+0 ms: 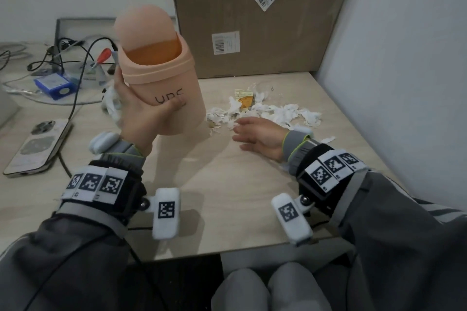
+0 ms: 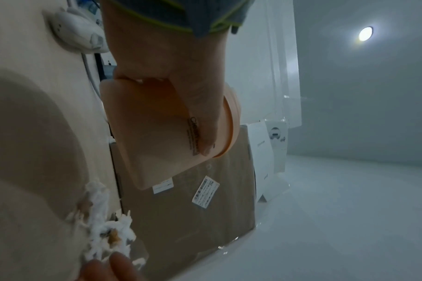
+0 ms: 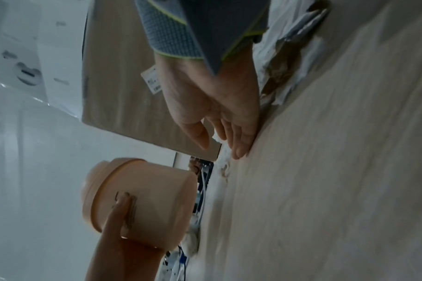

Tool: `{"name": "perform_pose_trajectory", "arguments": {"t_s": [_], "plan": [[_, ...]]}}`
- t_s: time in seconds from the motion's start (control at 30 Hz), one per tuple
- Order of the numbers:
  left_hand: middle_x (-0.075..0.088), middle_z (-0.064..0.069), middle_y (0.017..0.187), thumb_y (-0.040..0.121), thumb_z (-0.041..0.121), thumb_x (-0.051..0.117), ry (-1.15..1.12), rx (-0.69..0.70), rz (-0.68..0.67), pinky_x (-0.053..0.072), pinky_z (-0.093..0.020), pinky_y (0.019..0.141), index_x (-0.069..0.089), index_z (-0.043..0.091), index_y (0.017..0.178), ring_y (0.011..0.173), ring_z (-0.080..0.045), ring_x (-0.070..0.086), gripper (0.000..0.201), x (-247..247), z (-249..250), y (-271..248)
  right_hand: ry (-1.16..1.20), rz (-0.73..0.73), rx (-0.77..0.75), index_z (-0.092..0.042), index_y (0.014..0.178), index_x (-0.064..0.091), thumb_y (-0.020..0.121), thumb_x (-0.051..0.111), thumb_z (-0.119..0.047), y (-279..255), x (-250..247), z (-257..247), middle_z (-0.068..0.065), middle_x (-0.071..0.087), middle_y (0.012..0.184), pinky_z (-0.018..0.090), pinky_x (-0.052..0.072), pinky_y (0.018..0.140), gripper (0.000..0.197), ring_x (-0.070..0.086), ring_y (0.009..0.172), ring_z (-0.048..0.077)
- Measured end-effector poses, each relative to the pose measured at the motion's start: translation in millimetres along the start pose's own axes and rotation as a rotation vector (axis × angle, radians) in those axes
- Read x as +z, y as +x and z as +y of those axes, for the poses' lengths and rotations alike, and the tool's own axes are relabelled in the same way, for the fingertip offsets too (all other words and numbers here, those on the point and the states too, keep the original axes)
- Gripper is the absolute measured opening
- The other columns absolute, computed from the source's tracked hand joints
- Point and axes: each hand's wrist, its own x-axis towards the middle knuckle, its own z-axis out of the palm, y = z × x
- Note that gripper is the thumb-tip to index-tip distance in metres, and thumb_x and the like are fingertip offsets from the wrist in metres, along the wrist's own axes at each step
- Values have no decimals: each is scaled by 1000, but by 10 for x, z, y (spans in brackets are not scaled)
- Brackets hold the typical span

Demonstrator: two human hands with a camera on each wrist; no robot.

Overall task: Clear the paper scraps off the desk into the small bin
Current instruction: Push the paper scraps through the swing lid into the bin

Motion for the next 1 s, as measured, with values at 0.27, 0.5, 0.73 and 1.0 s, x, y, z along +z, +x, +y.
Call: {"name": "perform_pose_trajectory", "arguments": {"t_s": [0.27,0.5,0.73,1.0], "plan": [[39,1,151,60,27,93,-68,-32,-32,44,-47,111,2,25,157,134,-15,47,133,268,-205,37,45,105,-244,-13,93,66,91,53,-8,-75,-277,-303,0,70,74,14,37,41,14,64,58,8],[38,2,154,57,33,92,-108,11,-59,45,-47,111,3,24,157,137,-12,46,134,312,-318,125,75,264,-302,-16,82,65,89,53,-7,223,-332,-454,0,63,67,15,34,41,16,56,51,6],[33,6,154,60,28,90,-61,31,-71,40,-42,116,-4,23,158,138,-7,42,135,342,-342,96,-793,241,-184,-18,111,63,84,65,-16,714,-301,-713,4,61,112,24,42,70,27,58,96,19],[32,7,153,62,23,91,-48,4,-49,38,-40,116,-6,26,157,137,-9,40,135,337,-372,105,-1510,43,22,-22,148,21,89,59,-24,1032,-207,-702,3,31,152,34,42,101,70,42,131,26]]}}
